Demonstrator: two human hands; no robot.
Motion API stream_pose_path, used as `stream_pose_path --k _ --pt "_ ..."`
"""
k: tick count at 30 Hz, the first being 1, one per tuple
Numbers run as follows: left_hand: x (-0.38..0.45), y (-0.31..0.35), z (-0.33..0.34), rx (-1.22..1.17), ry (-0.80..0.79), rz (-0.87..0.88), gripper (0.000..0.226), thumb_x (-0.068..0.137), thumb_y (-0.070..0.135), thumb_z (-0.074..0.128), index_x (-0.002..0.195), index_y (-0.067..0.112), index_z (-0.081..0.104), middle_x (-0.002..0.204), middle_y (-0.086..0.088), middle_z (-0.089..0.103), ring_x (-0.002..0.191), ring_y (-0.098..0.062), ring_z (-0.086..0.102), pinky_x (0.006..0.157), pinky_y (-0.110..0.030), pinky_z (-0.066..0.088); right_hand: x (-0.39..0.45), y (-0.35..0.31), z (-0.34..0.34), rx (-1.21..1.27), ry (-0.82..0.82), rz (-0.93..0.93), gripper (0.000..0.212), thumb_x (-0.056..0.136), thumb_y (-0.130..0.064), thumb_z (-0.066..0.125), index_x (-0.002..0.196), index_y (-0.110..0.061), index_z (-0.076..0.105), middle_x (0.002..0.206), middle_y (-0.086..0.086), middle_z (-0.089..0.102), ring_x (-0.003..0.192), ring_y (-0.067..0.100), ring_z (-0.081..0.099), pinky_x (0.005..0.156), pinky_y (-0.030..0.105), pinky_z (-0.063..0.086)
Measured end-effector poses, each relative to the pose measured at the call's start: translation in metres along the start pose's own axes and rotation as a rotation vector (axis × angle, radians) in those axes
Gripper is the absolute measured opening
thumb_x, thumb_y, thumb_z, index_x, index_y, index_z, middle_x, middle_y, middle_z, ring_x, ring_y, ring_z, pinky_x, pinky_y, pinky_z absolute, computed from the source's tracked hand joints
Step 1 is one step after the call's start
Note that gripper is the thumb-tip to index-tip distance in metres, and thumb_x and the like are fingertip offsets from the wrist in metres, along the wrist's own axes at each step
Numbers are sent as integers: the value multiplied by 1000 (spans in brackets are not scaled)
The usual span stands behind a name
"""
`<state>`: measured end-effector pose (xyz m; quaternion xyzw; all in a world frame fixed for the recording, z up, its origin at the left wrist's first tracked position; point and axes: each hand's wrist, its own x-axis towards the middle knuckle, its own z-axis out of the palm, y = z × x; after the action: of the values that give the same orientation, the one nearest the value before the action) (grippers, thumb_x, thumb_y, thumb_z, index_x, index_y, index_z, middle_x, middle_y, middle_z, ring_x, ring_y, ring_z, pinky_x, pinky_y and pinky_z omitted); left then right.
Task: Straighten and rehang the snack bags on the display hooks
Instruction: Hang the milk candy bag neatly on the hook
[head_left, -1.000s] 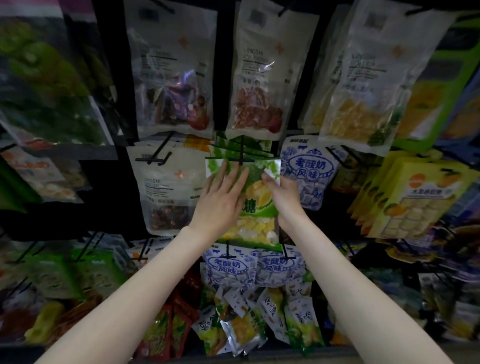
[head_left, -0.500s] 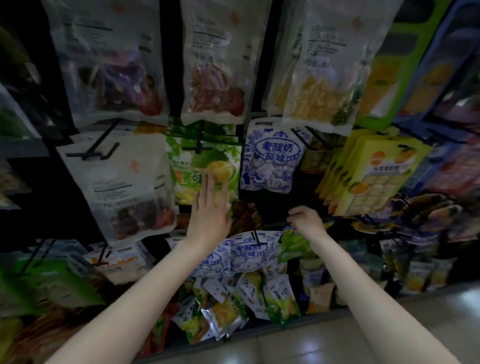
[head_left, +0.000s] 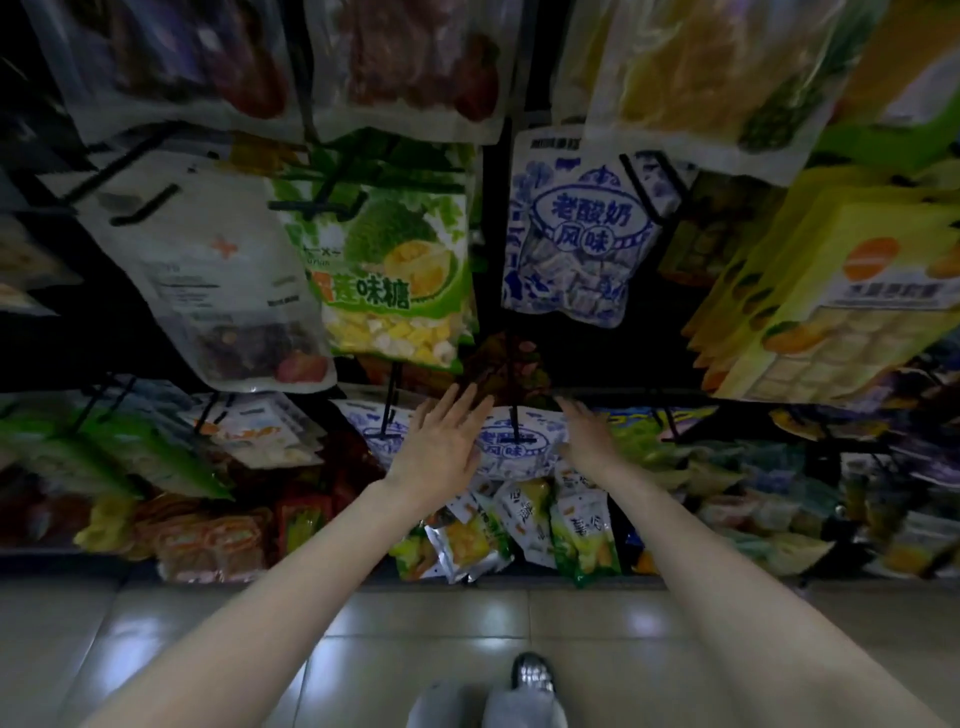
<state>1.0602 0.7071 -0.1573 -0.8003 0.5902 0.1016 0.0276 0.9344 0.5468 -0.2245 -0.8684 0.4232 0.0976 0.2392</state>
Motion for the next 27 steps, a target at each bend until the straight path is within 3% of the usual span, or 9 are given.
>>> stream_pose_path --k 2,5,9,12,15,18,21,23,27 --pt "-1 1 6 -54 0 -38 60 99 24 34 149 20 1 157 -4 -1 145 -21 -2 115 -36 2 9 3 4 -67 2 -43 52 96 -20 51 144 -15 30 143 10 41 128 30 40 102 37 34" --pt "-2 1 16 -108 60 -78 59 96 18 41 148 17 13 155 -7 15 144 -23 10 114 -37 12 11 5 5 -35 93 -92 24 98 -14 42 112 -13 62 104 10 66 91 27 61 74 36 47" --pt "1 5 22 -201 111 -91 57 93 14 45 146 15 24 151 -9 28 139 -26 25 110 -38 23 0 14 2 -52 -9 -225 36 97 -11 42 64 -22 52 62 -2 46 58 19 49 51 30 31" --pt "5 14 17 -313 173 -40 52 92 12 47 142 12 33 146 -11 36 132 -30 36 107 -39 32 -14 31 -14 -71 -100 -313 24 94 -6 42 92 -2 65 66 13 52 55 24 46 53 29 25" --pt "7 28 7 -433 211 38 51 92 28 44 140 14 37 143 -9 40 127 -29 42 103 -41 38 -31 51 -52 -76 -132 -357 27 97 -12 41 103 -5 66 87 19 65 69 29 58 56 30 31" --pt "17 45 -9 -516 157 89 49 95 32 50 140 19 38 141 -2 42 128 -19 39 102 -28 35 -51 56 -99 20 -4 -438 25 97 -15 44 104 -15 69 98 3 70 87 19 64 71 33 47" --pt "30 64 -35 -673 165 102 37 95 26 48 129 10 53 118 -1 60 109 -14 55 82 -11 41 -68 52 -141 204 182 -539 23 96 -13 50 110 -12 69 101 -11 63 92 1 57 74 11 42" --pt "33 75 -57 -763 326 73 27 96 20 46 113 4 62 99 -1 65 93 -11 61 69 -3 39 -75 48 -164 358 317 -556 21 94 -13 53 108 -11 68 97 -14 61 88 -10 52 71 3 38" --pt "31 88 -111 -706 614 46 24 95 26 49 93 10 67 80 8 62 73 0 57 57 -6 38 -89 37 -185 617 531 -558 13 93 -16 56 103 -20 62 92 -22 57 82 -18 52 69 3 39"
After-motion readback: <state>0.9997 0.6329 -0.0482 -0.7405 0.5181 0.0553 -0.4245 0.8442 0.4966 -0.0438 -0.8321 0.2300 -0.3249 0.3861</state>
